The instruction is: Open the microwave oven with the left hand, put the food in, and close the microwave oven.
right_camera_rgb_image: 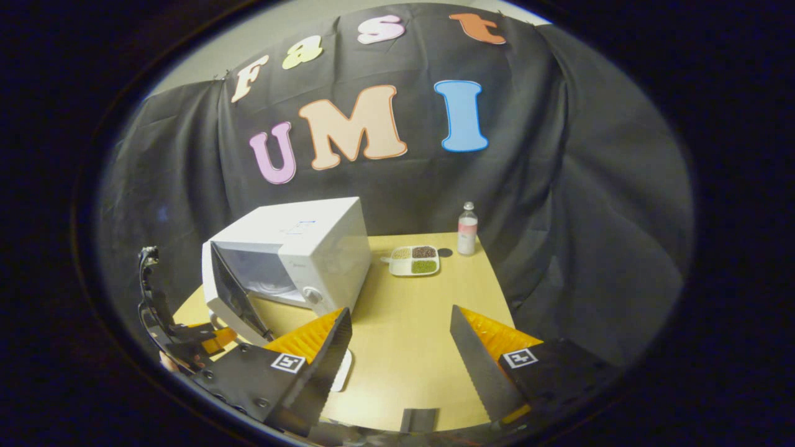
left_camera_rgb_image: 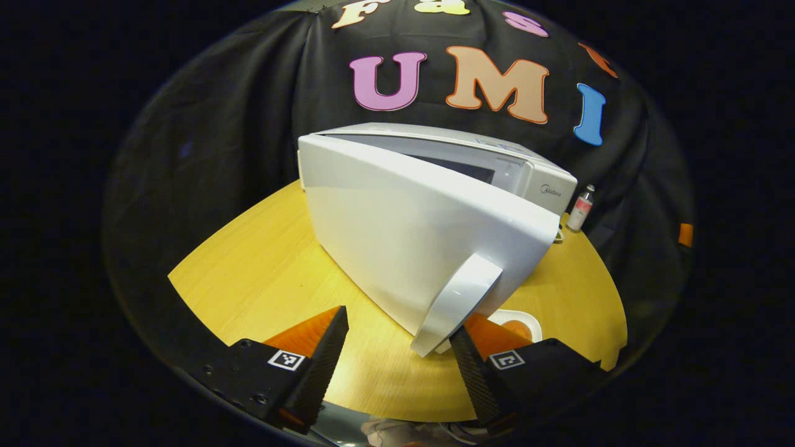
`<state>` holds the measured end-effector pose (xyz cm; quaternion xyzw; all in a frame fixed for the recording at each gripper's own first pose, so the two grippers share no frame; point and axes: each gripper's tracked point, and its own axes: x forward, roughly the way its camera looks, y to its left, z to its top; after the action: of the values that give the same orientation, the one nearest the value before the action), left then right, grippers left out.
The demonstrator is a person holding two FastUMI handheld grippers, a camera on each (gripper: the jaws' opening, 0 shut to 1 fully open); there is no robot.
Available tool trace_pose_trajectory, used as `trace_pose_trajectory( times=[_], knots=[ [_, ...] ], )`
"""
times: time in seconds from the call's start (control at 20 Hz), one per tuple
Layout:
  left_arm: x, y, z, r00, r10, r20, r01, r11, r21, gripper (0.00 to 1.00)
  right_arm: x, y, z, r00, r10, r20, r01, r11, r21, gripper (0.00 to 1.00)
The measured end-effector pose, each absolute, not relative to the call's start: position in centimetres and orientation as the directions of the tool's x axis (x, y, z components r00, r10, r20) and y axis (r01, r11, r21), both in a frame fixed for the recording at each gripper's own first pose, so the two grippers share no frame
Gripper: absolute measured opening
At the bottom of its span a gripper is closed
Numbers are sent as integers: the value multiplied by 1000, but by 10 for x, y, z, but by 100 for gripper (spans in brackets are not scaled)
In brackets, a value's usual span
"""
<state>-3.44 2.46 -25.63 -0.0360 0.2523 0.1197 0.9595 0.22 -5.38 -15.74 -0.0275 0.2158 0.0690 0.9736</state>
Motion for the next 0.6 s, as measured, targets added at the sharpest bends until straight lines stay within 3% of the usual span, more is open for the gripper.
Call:
trace_pose_trajectory(
  times=[0.25, 0.3, 0.45, 0.5, 0.6],
  knots=[
    [-73, 56, -240, 820, 294, -492, -351, 936, -26, 91, 12, -40, -176, 878, 163, -451, -185, 983, -6, 92],
    [-81, 63, -239, 811, 309, -496, -372, 928, -31, 94, 13, -36, -181, 873, 170, -457, -192, 981, 0, 99],
    [-100, 82, -238, 795, 338, -503, -413, 910, -41, 93, 14, -23, -194, 859, 181, -478, -200, 980, 11, 92],
    [-106, 89, -237, 793, 344, -502, -423, 905, -49, 93, 15, -17, -200, 851, 186, -491, -203, 979, 18, 99],
    [-116, 101, -237, 787, 348, -509, -436, 898, -61, 93, 12, -2, -214, 833, 194, -518, -207, 978, 33, 99]
  ],
)
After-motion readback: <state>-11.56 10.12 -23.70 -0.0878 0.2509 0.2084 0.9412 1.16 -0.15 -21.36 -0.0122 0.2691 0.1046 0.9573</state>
